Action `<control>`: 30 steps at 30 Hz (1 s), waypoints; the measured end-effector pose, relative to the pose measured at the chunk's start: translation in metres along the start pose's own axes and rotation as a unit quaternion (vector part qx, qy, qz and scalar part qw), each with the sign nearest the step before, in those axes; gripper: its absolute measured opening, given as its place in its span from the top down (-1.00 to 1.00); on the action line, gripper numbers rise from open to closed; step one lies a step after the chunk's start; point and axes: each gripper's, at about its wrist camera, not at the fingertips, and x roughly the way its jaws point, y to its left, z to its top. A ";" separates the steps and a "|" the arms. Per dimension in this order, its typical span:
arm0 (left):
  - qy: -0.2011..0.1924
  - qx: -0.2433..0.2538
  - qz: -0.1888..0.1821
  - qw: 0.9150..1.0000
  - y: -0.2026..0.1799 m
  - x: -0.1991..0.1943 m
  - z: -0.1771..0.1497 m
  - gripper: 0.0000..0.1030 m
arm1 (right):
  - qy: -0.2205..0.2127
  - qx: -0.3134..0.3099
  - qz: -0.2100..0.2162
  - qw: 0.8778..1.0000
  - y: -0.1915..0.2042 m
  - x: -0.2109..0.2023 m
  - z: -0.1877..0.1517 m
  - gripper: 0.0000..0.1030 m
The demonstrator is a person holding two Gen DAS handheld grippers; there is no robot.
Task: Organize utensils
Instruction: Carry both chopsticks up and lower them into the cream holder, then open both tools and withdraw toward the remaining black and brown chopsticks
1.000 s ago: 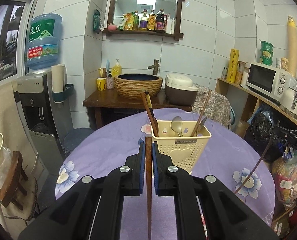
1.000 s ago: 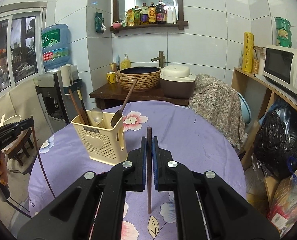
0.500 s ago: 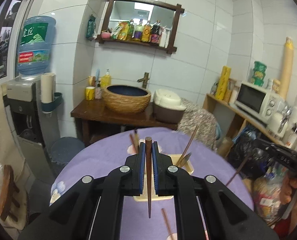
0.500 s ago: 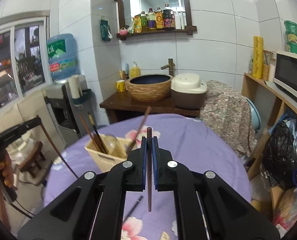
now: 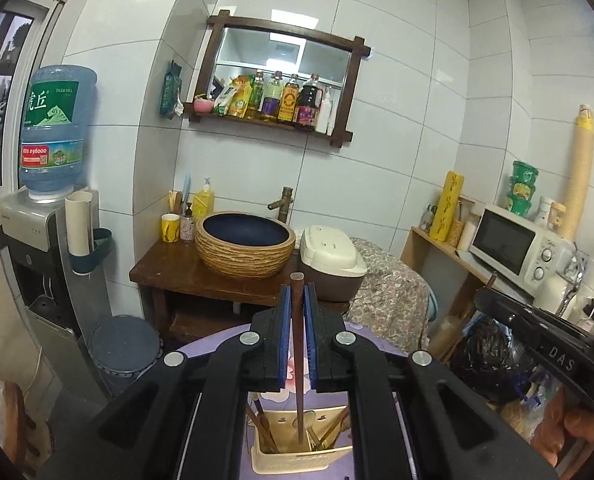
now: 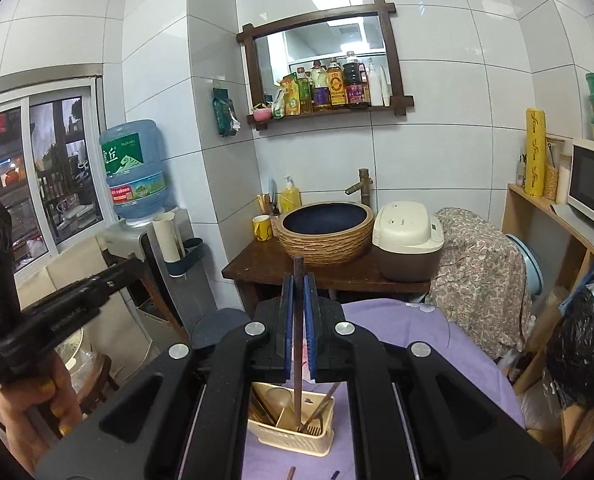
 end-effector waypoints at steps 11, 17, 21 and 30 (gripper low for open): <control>0.060 0.030 0.023 0.997 0.007 0.057 -0.074 0.85 | 0.064 0.004 -0.008 0.998 -0.003 0.069 -0.075 0.88; 0.093 0.021 0.020 0.995 0.017 0.071 -0.104 0.85 | 0.082 0.002 -0.010 0.997 -0.008 0.082 -0.098 0.88; 0.086 0.022 0.026 0.996 0.018 0.071 -0.106 0.85 | 0.081 0.004 -0.013 0.997 -0.012 0.086 -0.107 0.88; 0.071 -0.002 0.005 0.997 0.021 0.047 -0.102 0.10 | 0.058 0.006 -0.013 0.998 -0.017 0.071 -0.111 0.14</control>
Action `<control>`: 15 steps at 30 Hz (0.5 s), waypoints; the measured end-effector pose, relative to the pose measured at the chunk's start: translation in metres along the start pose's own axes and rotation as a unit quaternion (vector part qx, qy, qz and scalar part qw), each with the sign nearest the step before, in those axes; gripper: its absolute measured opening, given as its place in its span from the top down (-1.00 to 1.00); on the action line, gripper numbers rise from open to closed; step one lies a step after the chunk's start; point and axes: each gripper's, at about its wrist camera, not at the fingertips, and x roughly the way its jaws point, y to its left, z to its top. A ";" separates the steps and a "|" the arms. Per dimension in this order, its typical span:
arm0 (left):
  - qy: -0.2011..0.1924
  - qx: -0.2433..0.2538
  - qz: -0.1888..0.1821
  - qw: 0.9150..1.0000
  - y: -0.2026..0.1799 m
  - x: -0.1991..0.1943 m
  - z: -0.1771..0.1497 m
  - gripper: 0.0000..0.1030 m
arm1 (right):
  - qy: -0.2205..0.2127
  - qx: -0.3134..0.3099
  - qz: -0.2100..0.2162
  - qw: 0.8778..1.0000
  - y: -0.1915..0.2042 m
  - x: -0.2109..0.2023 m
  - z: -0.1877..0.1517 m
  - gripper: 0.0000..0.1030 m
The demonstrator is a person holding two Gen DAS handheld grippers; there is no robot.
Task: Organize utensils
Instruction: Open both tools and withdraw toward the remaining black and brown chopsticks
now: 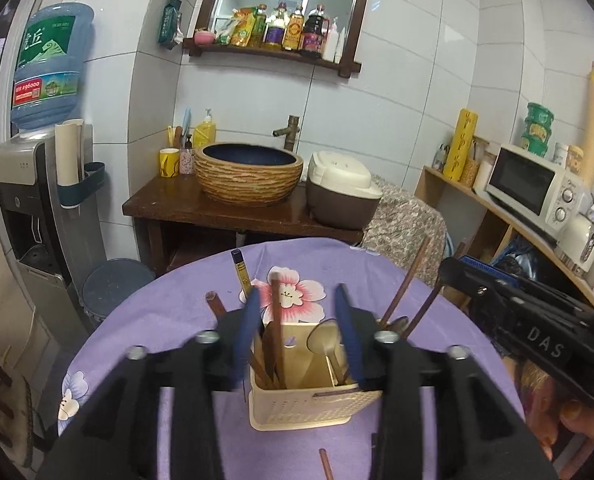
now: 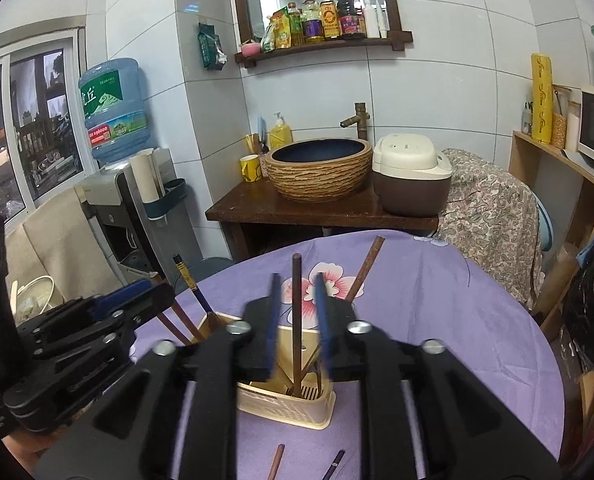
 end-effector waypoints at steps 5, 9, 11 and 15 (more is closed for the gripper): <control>-0.013 0.002 0.007 1.000 0.002 -0.031 -0.023 -0.17 | -0.037 -0.031 -0.049 0.998 0.002 -0.030 -0.020 0.03; -0.015 0.017 0.033 0.999 0.005 -0.052 -0.062 -0.43 | -0.029 -0.030 -0.079 0.996 -0.003 -0.048 -0.049 -0.30; -0.002 0.025 0.043 0.999 0.007 -0.054 -0.082 -0.48 | -0.007 -0.035 -0.093 0.995 -0.005 -0.051 -0.070 -0.30; 0.025 0.027 0.066 0.997 0.014 -0.055 -0.122 -0.51 | 0.028 -0.046 -0.105 0.993 -0.008 -0.056 -0.112 -0.54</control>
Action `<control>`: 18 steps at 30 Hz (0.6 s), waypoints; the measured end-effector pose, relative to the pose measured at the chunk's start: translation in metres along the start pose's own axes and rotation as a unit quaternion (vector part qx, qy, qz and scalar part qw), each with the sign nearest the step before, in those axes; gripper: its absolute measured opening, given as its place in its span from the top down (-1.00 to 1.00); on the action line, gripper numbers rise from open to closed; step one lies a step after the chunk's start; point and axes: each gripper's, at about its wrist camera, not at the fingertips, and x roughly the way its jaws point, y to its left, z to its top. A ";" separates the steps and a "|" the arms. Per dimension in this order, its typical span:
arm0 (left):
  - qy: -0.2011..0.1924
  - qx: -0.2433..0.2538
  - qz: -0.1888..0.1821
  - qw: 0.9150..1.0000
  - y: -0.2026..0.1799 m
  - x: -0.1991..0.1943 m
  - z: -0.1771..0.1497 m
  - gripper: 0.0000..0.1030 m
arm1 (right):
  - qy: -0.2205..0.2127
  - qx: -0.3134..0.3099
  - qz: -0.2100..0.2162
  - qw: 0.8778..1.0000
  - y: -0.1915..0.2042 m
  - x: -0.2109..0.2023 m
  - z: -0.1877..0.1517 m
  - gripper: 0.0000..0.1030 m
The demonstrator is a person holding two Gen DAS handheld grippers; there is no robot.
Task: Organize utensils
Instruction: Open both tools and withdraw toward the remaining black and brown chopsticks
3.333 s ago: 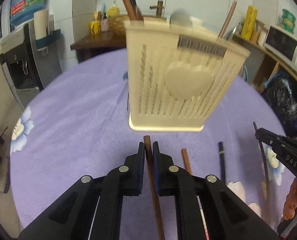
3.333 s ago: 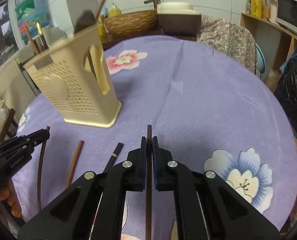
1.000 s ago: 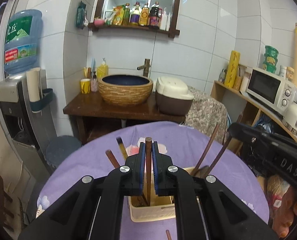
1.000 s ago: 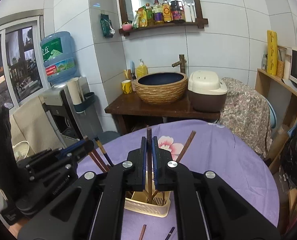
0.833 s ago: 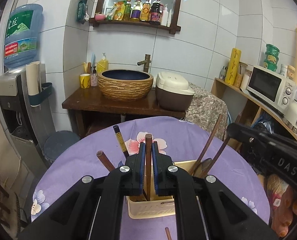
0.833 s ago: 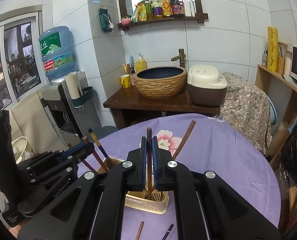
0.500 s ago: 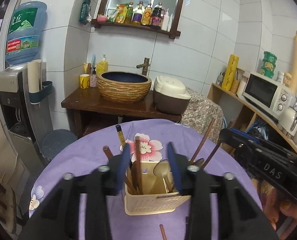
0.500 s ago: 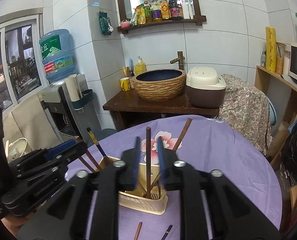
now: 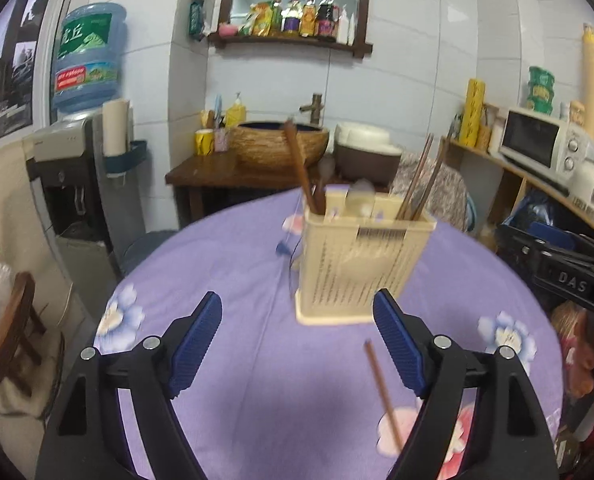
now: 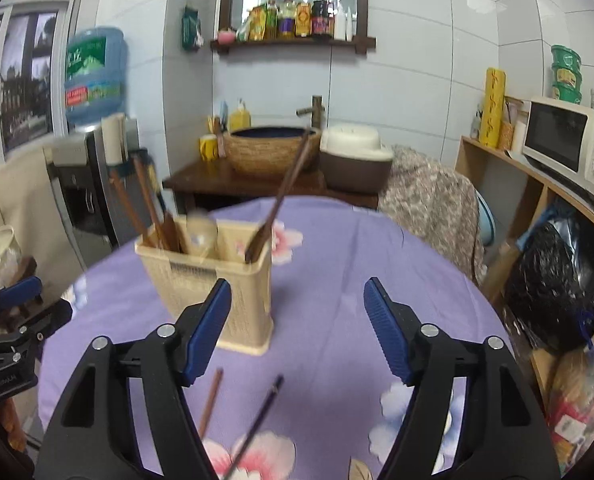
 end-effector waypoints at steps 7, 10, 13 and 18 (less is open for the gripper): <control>0.054 -0.022 0.048 0.997 0.018 0.006 -0.064 -0.51 | 0.092 0.000 -0.012 0.996 0.002 0.015 -0.077 -0.56; 0.065 -0.020 0.057 0.996 0.021 0.004 -0.080 -0.51 | 0.132 0.021 -0.003 0.991 0.001 0.023 -0.104 -0.56; 0.067 -0.020 0.062 0.996 0.023 0.002 -0.086 -0.51 | 0.161 0.028 0.006 0.987 0.006 0.030 -0.119 -0.56; 0.069 -0.022 0.056 0.996 0.022 0.002 -0.091 -0.51 | 0.195 0.004 -0.007 0.981 0.028 0.043 -0.134 -0.56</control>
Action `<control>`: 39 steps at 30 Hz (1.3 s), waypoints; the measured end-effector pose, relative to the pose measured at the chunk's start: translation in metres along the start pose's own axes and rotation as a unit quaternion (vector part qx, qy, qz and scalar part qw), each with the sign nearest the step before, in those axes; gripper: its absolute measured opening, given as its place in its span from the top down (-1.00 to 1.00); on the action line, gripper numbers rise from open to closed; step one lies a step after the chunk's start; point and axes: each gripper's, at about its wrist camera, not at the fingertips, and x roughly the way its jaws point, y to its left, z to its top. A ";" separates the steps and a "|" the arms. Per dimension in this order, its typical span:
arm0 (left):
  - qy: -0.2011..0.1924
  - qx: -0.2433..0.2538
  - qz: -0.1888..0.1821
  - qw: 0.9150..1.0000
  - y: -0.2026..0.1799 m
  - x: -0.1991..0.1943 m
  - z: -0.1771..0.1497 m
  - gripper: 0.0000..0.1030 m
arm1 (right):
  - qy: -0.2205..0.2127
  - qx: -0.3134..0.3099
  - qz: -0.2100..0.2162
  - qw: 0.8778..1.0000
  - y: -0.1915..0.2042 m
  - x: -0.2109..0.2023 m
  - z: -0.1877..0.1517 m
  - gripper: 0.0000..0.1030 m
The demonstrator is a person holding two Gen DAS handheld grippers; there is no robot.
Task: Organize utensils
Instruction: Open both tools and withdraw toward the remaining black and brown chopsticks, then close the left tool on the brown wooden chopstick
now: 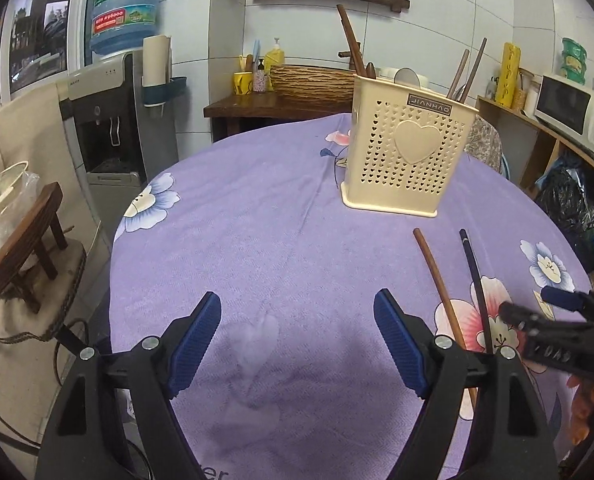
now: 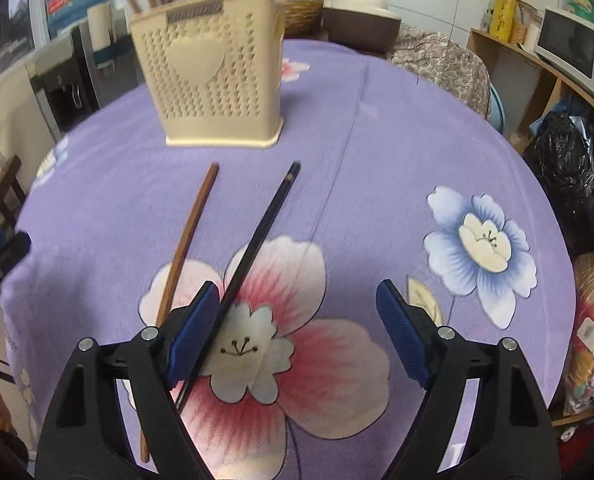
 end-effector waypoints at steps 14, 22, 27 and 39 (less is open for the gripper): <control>0.006 0.006 -0.008 1.000 -0.010 0.001 -0.003 -0.51 | 0.045 -0.010 -0.056 0.997 0.014 0.010 -0.008 -0.68; 0.019 0.016 -0.026 0.999 -0.024 0.005 -0.006 -0.51 | 0.050 0.010 -0.069 0.996 -0.034 0.009 -0.013 -0.68; 0.036 0.024 -0.056 0.997 -0.039 0.011 -0.006 -0.49 | 0.004 0.027 -0.002 1.000 -0.042 0.000 -0.015 -0.68; 0.105 0.048 -0.106 0.988 -0.111 0.074 0.017 0.26 | -0.039 0.083 0.025 0.995 -0.078 -0.015 -0.012 -0.68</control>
